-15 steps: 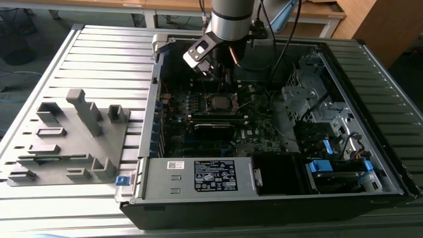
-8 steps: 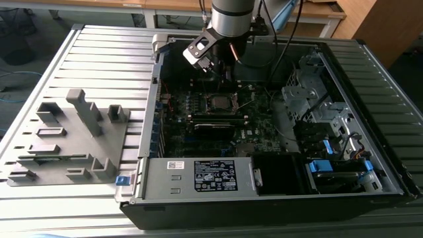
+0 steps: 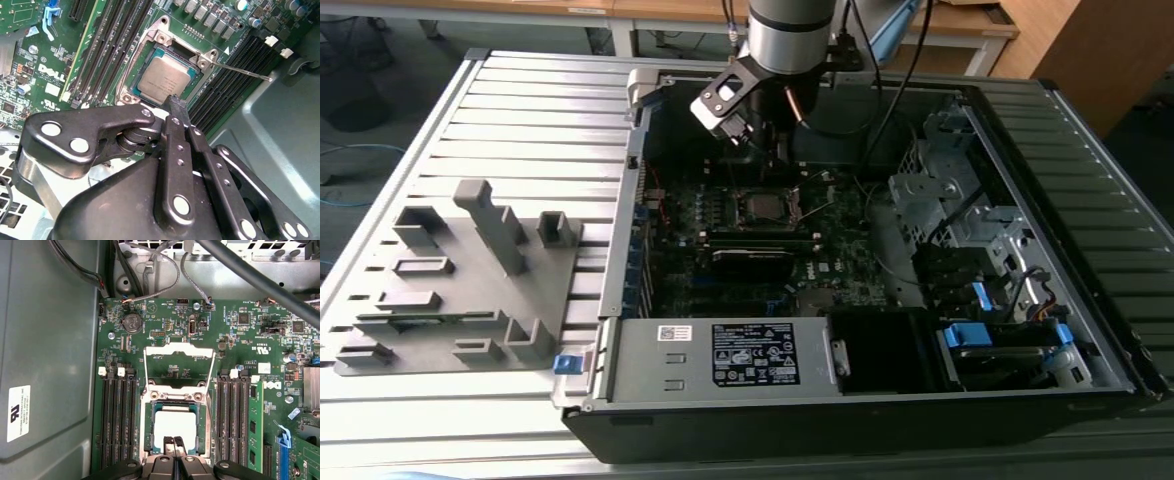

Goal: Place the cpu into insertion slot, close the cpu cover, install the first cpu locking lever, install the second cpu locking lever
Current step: 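Place the cpu into insertion slot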

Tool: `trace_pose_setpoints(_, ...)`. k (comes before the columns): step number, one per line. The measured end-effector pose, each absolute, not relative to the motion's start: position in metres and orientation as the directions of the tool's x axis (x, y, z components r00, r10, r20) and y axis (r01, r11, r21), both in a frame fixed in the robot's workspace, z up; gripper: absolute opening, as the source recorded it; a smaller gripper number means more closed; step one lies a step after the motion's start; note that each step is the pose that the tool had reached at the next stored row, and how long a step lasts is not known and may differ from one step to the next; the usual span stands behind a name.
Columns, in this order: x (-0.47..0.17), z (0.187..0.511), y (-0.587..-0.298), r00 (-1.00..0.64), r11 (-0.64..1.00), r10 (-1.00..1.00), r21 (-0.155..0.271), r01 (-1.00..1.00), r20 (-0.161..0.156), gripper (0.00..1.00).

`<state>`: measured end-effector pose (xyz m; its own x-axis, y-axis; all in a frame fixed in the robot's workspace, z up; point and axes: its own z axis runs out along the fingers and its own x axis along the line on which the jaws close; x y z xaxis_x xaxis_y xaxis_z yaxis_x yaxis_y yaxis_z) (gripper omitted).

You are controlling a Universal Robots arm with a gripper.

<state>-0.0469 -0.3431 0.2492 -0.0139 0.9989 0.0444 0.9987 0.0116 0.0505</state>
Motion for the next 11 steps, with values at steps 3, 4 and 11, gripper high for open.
trace_pose_setpoints(3,-0.0441,0.2491,-0.3431,-0.014,0.012,0.999,0.051,0.999,0.044,0.11)
trace_pose_setpoints(4,-0.0441,0.2491,-0.3431,-0.014,0.012,0.999,0.051,0.999,0.045,0.11)
trace_pose_setpoints(11,-0.0426,0.2491,-0.3431,-0.014,0.012,0.999,0.051,0.999,0.045,0.11)
